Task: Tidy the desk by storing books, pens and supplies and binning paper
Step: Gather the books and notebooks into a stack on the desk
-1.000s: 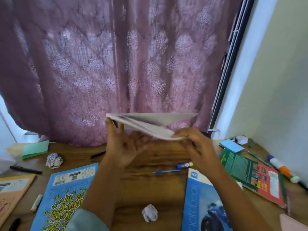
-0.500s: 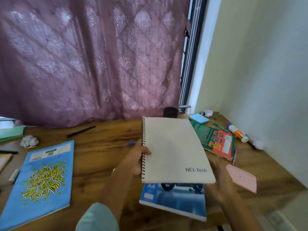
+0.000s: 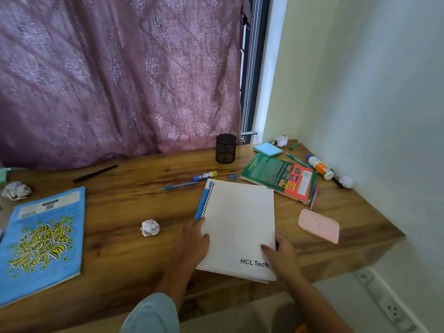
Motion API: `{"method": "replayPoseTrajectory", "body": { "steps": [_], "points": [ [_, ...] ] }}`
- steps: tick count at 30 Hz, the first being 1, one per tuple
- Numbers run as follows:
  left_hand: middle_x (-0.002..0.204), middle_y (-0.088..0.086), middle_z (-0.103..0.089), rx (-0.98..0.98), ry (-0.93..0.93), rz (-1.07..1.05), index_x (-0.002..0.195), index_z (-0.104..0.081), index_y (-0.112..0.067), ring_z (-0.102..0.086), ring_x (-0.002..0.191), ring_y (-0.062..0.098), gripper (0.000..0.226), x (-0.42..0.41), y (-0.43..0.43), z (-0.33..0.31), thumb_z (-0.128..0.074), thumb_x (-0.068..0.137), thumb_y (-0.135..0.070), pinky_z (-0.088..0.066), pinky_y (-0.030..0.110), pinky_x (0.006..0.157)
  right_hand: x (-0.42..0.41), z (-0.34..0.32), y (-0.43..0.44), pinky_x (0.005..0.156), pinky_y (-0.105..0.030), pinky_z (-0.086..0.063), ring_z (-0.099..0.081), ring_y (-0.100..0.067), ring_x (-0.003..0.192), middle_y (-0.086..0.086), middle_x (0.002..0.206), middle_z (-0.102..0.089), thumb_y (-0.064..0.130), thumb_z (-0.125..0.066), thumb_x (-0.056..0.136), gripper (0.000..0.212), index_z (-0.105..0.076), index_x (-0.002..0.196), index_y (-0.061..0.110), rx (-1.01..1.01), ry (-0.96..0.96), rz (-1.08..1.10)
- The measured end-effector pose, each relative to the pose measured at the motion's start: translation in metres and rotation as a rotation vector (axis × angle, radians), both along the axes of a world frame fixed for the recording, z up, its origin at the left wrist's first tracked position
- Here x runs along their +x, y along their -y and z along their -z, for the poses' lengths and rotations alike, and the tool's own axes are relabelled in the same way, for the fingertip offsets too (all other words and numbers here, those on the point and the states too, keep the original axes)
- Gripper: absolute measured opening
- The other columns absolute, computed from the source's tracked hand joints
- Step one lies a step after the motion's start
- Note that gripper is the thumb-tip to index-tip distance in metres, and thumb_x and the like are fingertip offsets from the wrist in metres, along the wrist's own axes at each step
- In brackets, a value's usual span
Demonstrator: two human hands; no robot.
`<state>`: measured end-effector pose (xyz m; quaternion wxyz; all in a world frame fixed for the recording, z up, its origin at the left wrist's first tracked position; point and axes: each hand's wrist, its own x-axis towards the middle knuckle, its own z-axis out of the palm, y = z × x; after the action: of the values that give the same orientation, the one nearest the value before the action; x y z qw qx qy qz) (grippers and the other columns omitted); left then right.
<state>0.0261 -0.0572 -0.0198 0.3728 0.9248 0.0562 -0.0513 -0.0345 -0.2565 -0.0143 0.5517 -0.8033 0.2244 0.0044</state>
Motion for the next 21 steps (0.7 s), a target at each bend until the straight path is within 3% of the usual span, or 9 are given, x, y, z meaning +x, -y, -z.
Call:
{"method": "replayPoseTrajectory", "body": {
  "steps": [3, 6, 9, 16, 21],
  "points": [
    [0.153, 0.004, -0.027, 0.015, -0.012, 0.004, 0.146, -0.032, -0.019, -0.026, 0.139, 0.022, 0.054, -0.002, -0.002, 0.005, -0.051, 0.095, -0.020, -0.023, 0.035, 0.116, 0.005, -0.004, -0.008, 0.079, -0.029, -0.049, -0.057, -0.021, 0.099, -0.012, 0.126, -0.059, 0.008, -0.059, 0.091, 0.047, -0.044, 0.135, 0.009, -0.114, -0.008, -0.019],
    [0.152, 0.005, -0.031, -0.047, -0.018, -0.002, 0.145, -0.032, -0.016, -0.029, 0.139, 0.023, 0.055, 0.001, -0.008, 0.004, -0.054, 0.094, -0.017, -0.022, 0.034, 0.116, 0.006, -0.008, -0.015, 0.085, -0.026, -0.044, -0.053, -0.024, 0.117, -0.011, 0.134, -0.052, 0.012, -0.056, 0.094, 0.058, -0.031, 0.145, 0.008, -0.222, -0.043, -0.065],
    [0.148, 0.005, -0.039, -0.099, -0.024, -0.010, 0.141, -0.041, -0.017, -0.037, 0.134, 0.022, 0.052, 0.001, -0.016, 0.004, -0.057, 0.092, -0.016, -0.026, 0.031, 0.113, 0.007, -0.008, -0.017, 0.093, -0.030, -0.046, -0.051, -0.025, 0.122, -0.011, 0.137, -0.049, 0.016, -0.055, 0.095, 0.064, -0.022, 0.149, 0.010, -0.283, -0.069, -0.113],
    [0.145, 0.003, -0.043, -0.152, -0.024, -0.028, 0.135, -0.050, -0.024, -0.040, 0.131, 0.021, 0.044, -0.001, -0.020, 0.004, -0.059, 0.092, -0.016, -0.029, 0.031, 0.110, 0.006, 0.002, -0.018, 0.098, -0.040, -0.049, -0.048, -0.028, 0.124, -0.010, 0.137, -0.049, 0.019, -0.057, 0.094, 0.064, -0.025, 0.149, 0.013, -0.294, -0.083, -0.098],
    [0.144, 0.005, -0.044, -0.143, -0.026, -0.045, 0.132, -0.052, -0.023, -0.041, 0.129, 0.023, 0.043, 0.002, -0.019, 0.004, -0.060, 0.091, -0.013, -0.031, 0.032, 0.109, 0.004, 0.000, -0.016, 0.097, -0.033, -0.046, -0.043, -0.025, 0.128, -0.007, 0.140, -0.046, 0.019, -0.055, 0.095, 0.061, -0.026, 0.148, 0.013, -0.331, -0.083, -0.140]
  ]
}}
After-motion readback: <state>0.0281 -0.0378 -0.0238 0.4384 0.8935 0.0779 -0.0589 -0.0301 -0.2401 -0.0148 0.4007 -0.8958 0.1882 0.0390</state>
